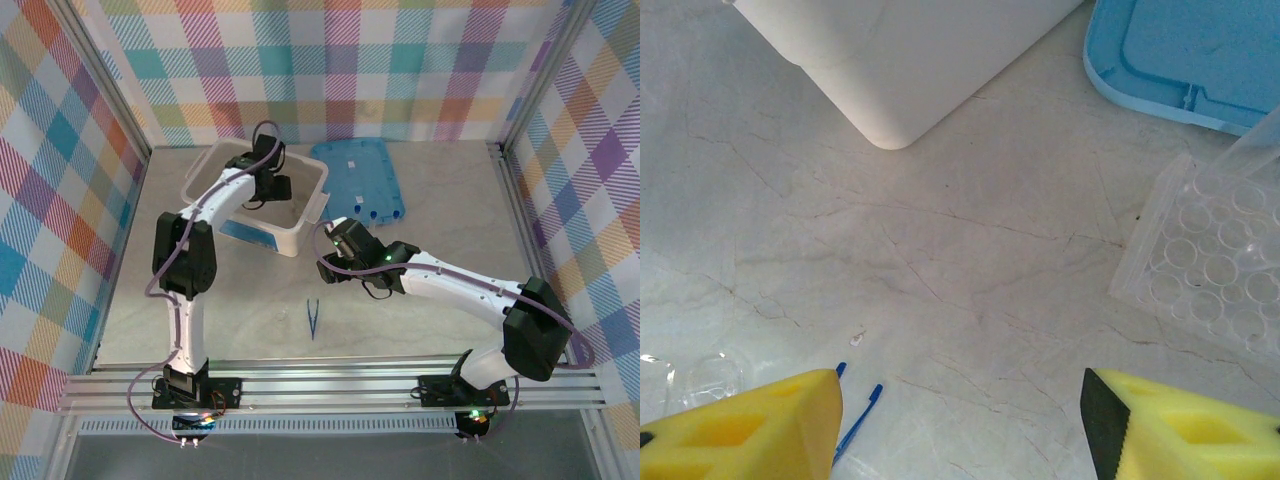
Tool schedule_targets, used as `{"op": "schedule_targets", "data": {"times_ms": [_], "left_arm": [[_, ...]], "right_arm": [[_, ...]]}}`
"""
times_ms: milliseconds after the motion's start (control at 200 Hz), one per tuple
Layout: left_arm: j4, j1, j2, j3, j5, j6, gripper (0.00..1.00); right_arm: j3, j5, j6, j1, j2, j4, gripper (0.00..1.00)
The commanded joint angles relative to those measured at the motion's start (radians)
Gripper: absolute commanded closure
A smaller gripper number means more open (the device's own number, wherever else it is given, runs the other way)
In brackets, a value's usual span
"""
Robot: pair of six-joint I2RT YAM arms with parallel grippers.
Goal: Organize the chemistry lab equipment
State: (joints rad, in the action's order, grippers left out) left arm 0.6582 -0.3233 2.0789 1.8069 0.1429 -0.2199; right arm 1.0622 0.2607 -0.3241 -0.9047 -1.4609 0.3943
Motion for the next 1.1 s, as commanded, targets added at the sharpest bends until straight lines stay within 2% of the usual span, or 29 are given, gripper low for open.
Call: {"op": "schedule_targets", "data": {"times_ms": [0,185,440,605,685,1095], "left_arm": [[0.011,0.009,-0.131,-0.030,0.012,-0.018,0.36],[0.014,-0.010,-0.277,-0.117,0.022,-0.024,0.36],[0.085,-0.103,-0.500,-0.279,0.111,0.022,0.38],[0.104,-0.190,-0.673,-0.450,0.146,-0.015,0.38],[0.136,-0.238,-0.735,-0.514,0.201,-0.034,0.39],[0.197,-0.428,-0.948,-0.763,0.260,-0.218,0.38]], "right_arm": [[0.030,0.007,0.002,-0.007,0.000,0.006,0.34],[0.039,0.005,0.010,-0.006,-0.008,0.008,0.33],[0.062,-0.002,0.021,-0.005,-0.033,0.002,0.32],[0.070,-0.013,0.032,-0.006,-0.045,-0.006,0.32],[0.074,-0.014,0.035,-0.005,-0.045,-0.003,0.32],[0.122,-0.007,0.049,0.005,-0.091,0.012,0.31]]}}
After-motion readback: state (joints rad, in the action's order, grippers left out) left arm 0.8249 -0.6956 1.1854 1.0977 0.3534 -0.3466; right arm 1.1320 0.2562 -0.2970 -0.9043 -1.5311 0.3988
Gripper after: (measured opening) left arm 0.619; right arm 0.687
